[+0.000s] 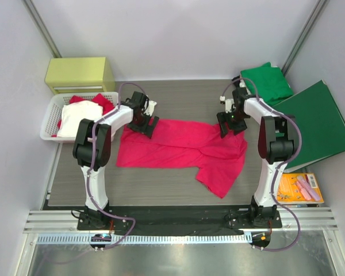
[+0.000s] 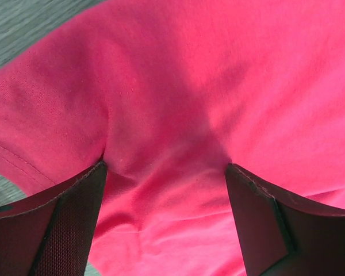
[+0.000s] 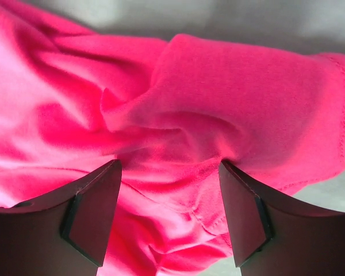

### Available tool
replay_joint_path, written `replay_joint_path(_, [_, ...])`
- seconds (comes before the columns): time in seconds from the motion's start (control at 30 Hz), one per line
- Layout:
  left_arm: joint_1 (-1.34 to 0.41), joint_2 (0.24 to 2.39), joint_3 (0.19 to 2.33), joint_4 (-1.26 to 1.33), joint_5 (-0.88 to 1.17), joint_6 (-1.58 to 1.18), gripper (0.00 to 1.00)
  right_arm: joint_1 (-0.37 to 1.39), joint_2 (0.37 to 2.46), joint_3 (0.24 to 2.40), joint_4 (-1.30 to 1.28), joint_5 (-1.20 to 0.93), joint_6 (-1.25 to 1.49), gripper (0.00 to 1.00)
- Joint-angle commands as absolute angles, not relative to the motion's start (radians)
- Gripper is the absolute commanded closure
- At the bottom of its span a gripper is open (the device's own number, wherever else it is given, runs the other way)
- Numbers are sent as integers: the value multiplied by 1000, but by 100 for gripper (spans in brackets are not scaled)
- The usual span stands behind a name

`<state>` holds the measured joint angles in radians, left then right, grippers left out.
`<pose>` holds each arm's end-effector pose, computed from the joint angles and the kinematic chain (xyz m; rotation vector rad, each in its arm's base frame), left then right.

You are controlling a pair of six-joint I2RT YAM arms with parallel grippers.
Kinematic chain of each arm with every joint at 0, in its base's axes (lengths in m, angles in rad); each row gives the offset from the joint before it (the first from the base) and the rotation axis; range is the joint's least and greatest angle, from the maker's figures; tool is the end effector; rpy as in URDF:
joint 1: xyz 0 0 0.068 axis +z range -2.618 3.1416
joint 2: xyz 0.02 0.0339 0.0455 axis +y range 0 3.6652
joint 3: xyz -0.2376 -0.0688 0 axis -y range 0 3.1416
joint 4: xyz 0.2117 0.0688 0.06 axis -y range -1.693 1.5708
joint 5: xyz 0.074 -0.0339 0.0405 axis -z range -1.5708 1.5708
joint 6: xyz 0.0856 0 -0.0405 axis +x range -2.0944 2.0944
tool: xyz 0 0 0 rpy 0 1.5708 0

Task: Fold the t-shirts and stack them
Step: Fold the flattened tshirt in 1/3 of the way

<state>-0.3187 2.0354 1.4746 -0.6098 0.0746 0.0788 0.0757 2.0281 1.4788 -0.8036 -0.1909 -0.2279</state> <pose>0.3776 -0.1313 0.1174 0.5630 2.6901 -0.1685 0.3687 0.0442 0.1130 -0.4685 2.8617 0.2527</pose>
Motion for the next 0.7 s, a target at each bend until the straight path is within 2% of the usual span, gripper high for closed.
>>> replay_joint_path(0.0, [-314,2017,1470,-591,43,75,15,69,2123,1589,-762,-173,-204,25])
replay_joint_path(0.27, [-307,2112,1580,-620,20,90,14,60,2270,1811,-801,-176,-169,25])
replay_joint_path(0.5, [-259,2270,1924,-730,51,87,12,37,2376,2015,-864,-170,-169,24])
replay_joint_path(0.67, [-252,2387,2089,-779,48,86,12,35,2457,2120,-868,-164,-163,24])
